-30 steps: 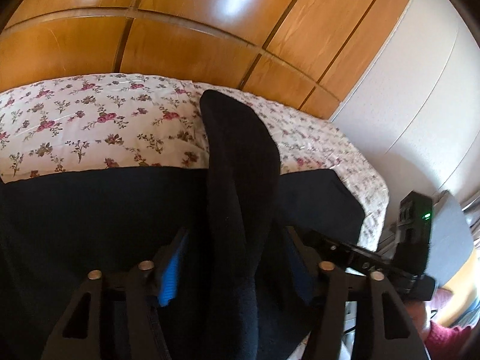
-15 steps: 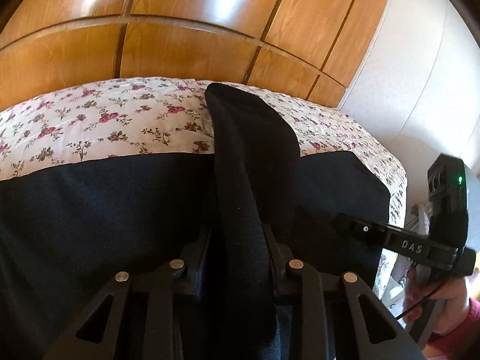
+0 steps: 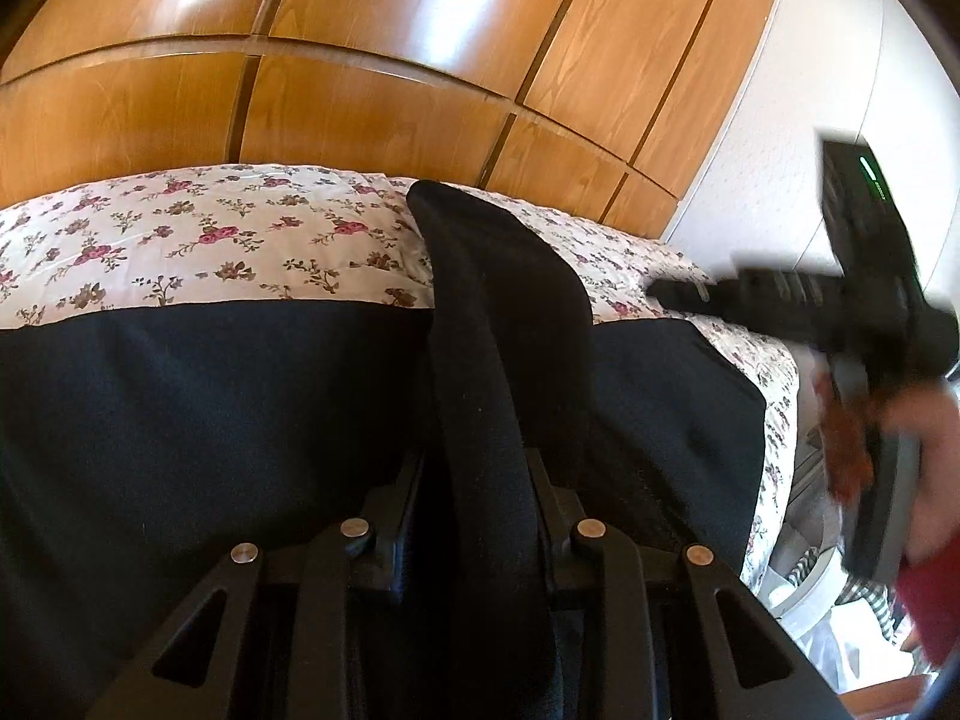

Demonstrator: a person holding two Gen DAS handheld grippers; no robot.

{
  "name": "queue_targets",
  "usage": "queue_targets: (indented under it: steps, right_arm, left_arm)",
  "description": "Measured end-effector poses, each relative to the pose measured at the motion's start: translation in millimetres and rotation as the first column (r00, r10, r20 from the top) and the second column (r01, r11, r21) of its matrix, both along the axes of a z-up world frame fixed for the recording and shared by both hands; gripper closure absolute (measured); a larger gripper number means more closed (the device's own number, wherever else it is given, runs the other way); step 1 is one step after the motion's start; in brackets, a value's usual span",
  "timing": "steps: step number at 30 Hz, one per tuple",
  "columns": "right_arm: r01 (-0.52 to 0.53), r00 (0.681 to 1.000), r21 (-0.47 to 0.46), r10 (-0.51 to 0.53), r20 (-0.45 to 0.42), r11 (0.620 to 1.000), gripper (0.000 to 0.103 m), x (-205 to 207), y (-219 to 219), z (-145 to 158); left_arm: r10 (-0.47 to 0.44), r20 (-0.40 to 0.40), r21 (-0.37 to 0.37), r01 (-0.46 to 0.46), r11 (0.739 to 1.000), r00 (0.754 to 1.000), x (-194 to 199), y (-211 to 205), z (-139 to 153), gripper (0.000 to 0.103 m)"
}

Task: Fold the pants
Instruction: 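Lift the trouser leg with the left gripper while the right gripper grasps its end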

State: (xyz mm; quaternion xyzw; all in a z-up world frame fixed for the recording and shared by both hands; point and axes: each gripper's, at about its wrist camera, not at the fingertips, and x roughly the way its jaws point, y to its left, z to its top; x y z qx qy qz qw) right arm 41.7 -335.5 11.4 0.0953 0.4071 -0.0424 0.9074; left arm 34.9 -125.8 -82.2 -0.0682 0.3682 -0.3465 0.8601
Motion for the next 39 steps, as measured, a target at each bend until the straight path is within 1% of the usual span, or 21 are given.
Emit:
queue_targets:
  steps: [1, 3, 5, 9, 12, 15, 19, 21, 23, 24, 26, 27, 28, 29, 30, 31, 33, 35, 39]
  right_arm:
    - [-0.005, 1.0, -0.009, 0.005, 0.004, 1.0, 0.074, 12, 1, 5]
    - [-0.012, 1.0, -0.024, 0.012, 0.014, 1.0, 0.062, 36, 2, 13]
    - [-0.026, 1.0, -0.046, 0.026, 0.007, 0.999, 0.057, 65, 7, 17]
    - [-0.075, 0.997, -0.125, 0.071, -0.042, 0.989, 0.056, 123, 25, 14]
    - [-0.112, 0.989, -0.147, 0.096, -0.108, 0.983, 0.054, 160, 39, 2]
    - [-0.105, 0.981, -0.152, 0.077, -0.178, 0.983, 0.053, 193, 49, -16]
    - [-0.054, 0.971, -0.132, 0.02, -0.239, 0.99, 0.053, 223, 52, -38]
    - [-0.032, 0.959, -0.154, -0.013, -0.281, 0.987, 0.053, 233, 54, -48]
    - [-0.017, 0.946, -0.205, -0.05, -0.321, 0.979, 0.053, 242, 55, -60]
    - [-0.015, 0.942, -0.222, -0.061, -0.329, 0.975, 0.053, 244, 55, -65]
    - [-0.014, 0.948, -0.216, -0.056, -0.313, 0.976, 0.053, 244, 51, -68]
    - [-0.012, 0.953, -0.208, -0.051, -0.298, 0.978, 0.057, 243, 48, -66]
    - [-0.015, 0.954, -0.212, -0.049, -0.295, 0.977, 0.066, 243, 46, -65]
    - [-0.027, 0.955, -0.211, -0.037, -0.293, 0.977, 0.082, 241, 42, -62]
    - [-0.039, 0.957, -0.19, -0.018, -0.288, 0.981, 0.09, 240, 37, -59]
    - [-0.043, 0.962, -0.167, -0.005, -0.273, 0.985, 0.095, 236, 30, -51]
    - [-0.035, 0.974, -0.15, 0.0, -0.228, 0.988, 0.096, 224, 19, -34]
    - [-0.03, 0.986, -0.122, 0.01, -0.164, 0.992, 0.096, 206, 4, -12]
    - [-0.015, 0.997, -0.086, 0.009, -0.074, 0.996, 0.096, 170, -21, 23]
  left_arm:
    - [0.001, 0.0, -0.006, -0.001, 1.0, 1.0, 0, 0, 0, 0.074]
    - [0.002, -0.001, -0.014, -0.002, 1.0, 1.0, 0, 1, 0, 0.075]
    - [0.0, 0.0, -0.022, 0.0, 1.0, 1.0, -1, 2, -1, 0.081]
    - [-0.011, 0.007, -0.031, 0.011, 0.999, 1.0, -2, 2, -2, 0.084]
    - [-0.011, 0.008, -0.039, 0.012, 0.999, 1.0, -2, 2, -2, 0.084]
    - [-0.014, 0.006, -0.05, 0.014, 0.999, 1.0, -2, 2, -3, 0.085]
    - [-0.02, 0.002, -0.064, 0.02, 0.998, 1.0, 0, 3, -5, 0.085]
    - [-0.023, -0.004, -0.074, 0.023, 0.997, 1.0, 0, 4, -6, 0.085]
    - [-0.027, -0.007, -0.082, 0.026, 0.996, 1.0, 1, 4, -7, 0.085]
    - [-0.028, -0.008, -0.085, 0.028, 0.996, 1.0, 2, 4, -7, 0.085]
    - [-0.033, -0.012, -0.094, 0.031, 0.995, 0.999, 3, 5, -8, 0.085]
    - [-0.036, -0.016, -0.101, 0.034, 0.994, 0.999, 4, 5, -9, 0.085]
    - [-0.039, -0.021, -0.108, 0.036, 0.994, 0.999, 5, 6, -10, 0.085]
    - [-0.04, -0.024, -0.113, 0.037, 0.993, 0.999, 6, 6, -10, 0.085]
    - [-0.04, -0.026, -0.117, 0.037, 0.992, 0.999, 7, 6, -10, 0.085]
    - [-0.04, -0.025, -0.117, 0.037, 0.992, 0.999, 7, 6, -10, 0.085]
    - [-0.039, -0.024, -0.115, 0.036, 0.993, 0.999, 7, 5, -9, 0.085]
    - [-0.038, -0.023, -0.114, 0.035, 0.993, 0.999, 7, 5, -9, 0.085]
    - [-0.036, -0.017, -0.108, 0.034, 0.994, 0.999, 5, 4, -7, 0.085]
